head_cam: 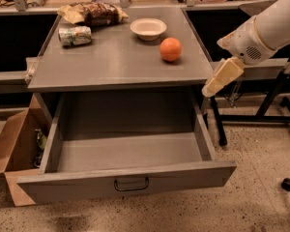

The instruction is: Place orange into top drawer

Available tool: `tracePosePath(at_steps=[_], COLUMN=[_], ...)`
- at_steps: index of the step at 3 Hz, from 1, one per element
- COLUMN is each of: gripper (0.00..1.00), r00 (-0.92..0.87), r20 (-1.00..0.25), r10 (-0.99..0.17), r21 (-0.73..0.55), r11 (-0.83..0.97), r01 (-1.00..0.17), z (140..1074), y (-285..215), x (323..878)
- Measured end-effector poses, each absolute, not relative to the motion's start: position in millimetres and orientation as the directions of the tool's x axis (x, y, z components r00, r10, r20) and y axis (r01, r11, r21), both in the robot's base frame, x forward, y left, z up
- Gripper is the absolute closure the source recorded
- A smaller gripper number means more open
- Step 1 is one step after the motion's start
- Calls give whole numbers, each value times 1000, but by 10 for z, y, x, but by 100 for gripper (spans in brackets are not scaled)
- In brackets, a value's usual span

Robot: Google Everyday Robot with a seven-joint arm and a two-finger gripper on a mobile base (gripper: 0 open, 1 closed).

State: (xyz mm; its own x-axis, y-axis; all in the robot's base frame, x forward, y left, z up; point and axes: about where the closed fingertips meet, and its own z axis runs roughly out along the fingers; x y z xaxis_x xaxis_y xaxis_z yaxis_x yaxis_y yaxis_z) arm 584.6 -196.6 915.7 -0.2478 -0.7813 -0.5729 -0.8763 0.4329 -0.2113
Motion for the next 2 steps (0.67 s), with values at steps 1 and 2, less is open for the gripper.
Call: tracePosePath(at_steps=[1, 2], gripper=[0, 0], r00=[-247, -240], r20=[-579, -628], r10=[-777, -741], r21=[-214, -229], r11=[437, 471], r01=[-874, -852], z=[9148, 9078], y=[-1962, -1937], x=[5886, 6183])
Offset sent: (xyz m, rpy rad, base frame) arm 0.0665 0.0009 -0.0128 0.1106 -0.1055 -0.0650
